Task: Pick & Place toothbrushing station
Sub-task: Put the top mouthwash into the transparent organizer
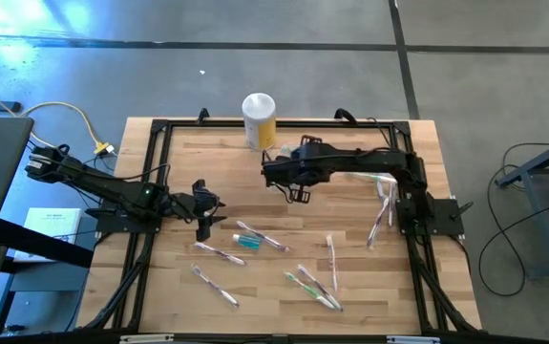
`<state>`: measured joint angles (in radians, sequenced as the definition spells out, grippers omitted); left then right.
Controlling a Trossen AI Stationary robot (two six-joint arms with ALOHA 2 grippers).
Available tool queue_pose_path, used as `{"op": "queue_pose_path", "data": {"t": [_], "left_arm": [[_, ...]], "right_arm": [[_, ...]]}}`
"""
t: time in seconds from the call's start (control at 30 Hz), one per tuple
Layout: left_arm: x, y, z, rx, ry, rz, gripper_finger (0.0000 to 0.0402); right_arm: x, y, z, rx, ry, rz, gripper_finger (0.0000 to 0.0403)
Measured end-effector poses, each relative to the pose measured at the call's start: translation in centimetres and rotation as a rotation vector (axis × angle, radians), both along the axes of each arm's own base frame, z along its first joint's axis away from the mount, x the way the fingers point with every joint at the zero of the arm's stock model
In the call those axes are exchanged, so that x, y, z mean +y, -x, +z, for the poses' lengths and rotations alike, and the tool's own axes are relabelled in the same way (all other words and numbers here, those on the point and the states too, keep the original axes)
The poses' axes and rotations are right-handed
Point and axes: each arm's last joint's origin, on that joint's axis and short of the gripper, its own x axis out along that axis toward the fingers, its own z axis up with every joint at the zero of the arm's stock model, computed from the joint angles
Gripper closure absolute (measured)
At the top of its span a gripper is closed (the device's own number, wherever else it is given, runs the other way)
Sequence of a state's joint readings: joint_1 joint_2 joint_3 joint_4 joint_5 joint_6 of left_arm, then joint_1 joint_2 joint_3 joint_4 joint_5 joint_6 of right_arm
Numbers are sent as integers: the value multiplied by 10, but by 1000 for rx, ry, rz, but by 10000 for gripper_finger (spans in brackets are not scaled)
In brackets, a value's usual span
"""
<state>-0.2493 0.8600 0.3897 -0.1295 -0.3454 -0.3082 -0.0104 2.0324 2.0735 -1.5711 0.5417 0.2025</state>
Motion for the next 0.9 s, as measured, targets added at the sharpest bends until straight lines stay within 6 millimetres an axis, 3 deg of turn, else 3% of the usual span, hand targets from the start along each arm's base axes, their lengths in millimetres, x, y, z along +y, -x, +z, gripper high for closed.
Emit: {"op": "queue_pose_path", "data": {"t": [0.1,0.27,0.53,0.7,0.9], "left_arm": [[-1,-1,-1,4,21,0,217],[-3,-6,0,-35,45,-35,217],[-14,-17,31,-342,292,-262,217],[-15,-19,52,-530,521,-248,217],[-18,-23,64,-531,712,-278,217]], "right_arm": [[21,6,11,-32,38,52,316],[80,14,19,-10,167,287,316],[174,35,13,51,504,673,316],[206,39,4,5,649,772,316],[221,29,-19,5,705,870,316]]}}
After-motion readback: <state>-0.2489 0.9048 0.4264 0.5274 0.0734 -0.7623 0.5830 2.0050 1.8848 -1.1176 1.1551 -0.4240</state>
